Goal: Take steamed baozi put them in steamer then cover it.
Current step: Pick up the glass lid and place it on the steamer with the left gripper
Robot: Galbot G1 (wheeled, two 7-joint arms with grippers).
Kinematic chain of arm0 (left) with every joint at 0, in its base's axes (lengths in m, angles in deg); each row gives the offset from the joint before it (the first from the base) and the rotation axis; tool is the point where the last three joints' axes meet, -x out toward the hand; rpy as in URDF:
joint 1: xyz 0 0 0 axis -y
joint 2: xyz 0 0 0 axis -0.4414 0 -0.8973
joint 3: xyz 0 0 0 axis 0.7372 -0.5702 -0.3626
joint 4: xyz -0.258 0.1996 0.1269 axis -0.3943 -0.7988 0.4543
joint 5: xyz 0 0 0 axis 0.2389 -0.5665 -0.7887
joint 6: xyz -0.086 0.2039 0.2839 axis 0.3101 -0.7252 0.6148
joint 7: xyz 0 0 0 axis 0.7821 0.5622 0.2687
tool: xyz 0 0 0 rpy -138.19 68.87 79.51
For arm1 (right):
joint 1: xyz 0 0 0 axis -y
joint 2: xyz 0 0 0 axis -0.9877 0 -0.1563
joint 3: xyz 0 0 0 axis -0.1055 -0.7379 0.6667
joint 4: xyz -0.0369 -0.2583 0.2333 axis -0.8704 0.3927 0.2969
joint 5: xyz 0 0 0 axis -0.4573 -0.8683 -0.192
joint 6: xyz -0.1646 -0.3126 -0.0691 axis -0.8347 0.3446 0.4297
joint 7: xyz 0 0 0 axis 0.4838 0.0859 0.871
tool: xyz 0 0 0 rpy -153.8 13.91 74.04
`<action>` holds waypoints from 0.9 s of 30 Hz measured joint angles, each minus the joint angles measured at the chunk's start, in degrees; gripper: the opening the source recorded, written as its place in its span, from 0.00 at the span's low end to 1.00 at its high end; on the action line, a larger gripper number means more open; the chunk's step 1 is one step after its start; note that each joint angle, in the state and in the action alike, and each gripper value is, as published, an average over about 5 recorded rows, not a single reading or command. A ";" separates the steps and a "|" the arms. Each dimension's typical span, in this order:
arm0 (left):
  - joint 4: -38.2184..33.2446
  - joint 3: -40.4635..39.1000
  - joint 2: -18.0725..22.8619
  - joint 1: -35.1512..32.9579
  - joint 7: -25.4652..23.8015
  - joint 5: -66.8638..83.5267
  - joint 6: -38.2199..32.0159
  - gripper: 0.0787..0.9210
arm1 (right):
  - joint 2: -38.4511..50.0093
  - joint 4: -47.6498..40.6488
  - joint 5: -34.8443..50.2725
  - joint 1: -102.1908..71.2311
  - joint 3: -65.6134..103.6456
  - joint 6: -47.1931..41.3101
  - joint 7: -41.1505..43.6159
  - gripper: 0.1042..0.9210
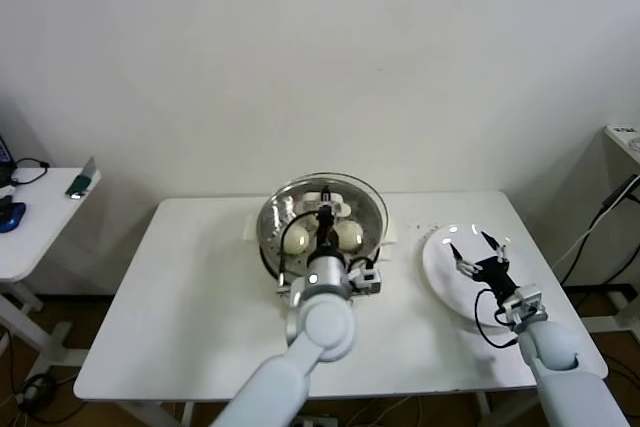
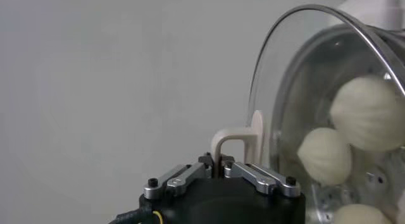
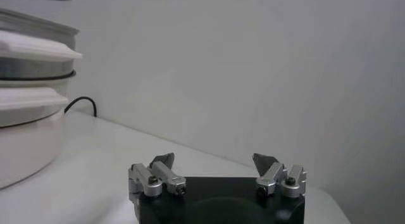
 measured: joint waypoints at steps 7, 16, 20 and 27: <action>3.16 0.42 0.74 0.58 0.12 -1.18 0.00 0.08 | -0.11 -0.32 -0.50 -0.06 0.23 0.34 0.29 0.88; 5.75 0.56 1.33 1.60 1.05 -1.66 -0.02 0.08 | -0.33 -0.54 -0.89 -0.18 0.58 0.55 0.66 0.88; 6.51 0.56 1.52 1.77 1.40 -1.36 0.00 0.08 | -0.39 -0.59 -1.00 -0.24 0.78 0.62 0.78 0.88; 7.44 0.49 1.72 1.83 2.17 -0.21 0.04 0.08 | -0.40 -0.71 -1.16 -0.29 1.11 0.72 0.94 0.88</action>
